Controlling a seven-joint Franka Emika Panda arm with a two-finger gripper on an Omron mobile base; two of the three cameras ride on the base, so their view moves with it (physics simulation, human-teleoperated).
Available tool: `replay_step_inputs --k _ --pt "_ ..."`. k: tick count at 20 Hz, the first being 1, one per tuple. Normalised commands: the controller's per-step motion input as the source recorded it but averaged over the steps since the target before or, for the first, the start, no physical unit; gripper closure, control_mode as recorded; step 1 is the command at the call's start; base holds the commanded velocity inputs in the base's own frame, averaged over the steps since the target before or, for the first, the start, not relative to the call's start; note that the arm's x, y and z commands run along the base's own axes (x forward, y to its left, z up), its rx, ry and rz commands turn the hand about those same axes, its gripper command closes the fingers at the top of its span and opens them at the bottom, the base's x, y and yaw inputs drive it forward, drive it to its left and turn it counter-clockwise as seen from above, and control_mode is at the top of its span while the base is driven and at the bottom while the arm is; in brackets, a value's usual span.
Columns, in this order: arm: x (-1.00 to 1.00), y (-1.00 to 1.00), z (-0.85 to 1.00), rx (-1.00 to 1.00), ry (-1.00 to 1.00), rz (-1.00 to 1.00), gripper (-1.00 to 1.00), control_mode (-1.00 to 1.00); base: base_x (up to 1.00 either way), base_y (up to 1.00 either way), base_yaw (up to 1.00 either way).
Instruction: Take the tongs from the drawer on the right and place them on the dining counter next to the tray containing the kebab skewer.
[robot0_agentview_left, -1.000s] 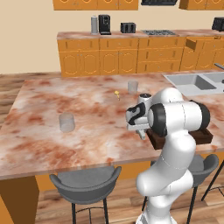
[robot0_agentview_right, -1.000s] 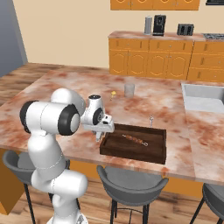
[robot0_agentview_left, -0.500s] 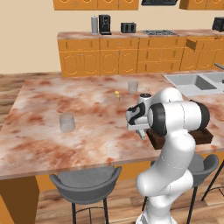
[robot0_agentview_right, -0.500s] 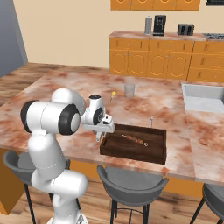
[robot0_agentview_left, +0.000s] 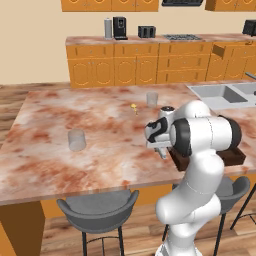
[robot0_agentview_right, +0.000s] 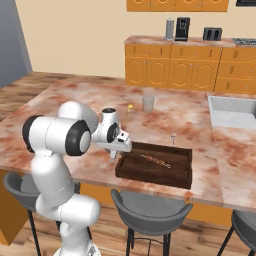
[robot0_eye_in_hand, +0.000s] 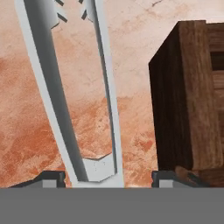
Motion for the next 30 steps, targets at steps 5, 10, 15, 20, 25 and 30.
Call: replay_step_inputs --k 5,10,15,20,25,30 --pt "-0.25 -0.11 0.2 0.0 -0.07 -0.01 -1.0 -1.0 0.0 0.0 0.0" --pt "-0.29 0.0 0.6 0.0 -0.09 0.0 -1.0 -1.0 0.0 0.0 0.0" --pt "-0.17 0.0 0.75 0.0 -0.06 0.0 -1.0 -1.0 0.0 0.0 0.0" --pt "-0.56 0.0 0.83 0.0 -0.08 0.0 -1.0 -1.0 0.0 0.0 0.0" --pt "-0.47 0.0 0.86 0.0 -0.12 0.0 -1.0 -1.0 0.0 0.0 0.0" --pt "-0.36 0.0 0.69 0.0 -0.17 0.0 -1.0 -1.0 0.0 0.0 0.0"
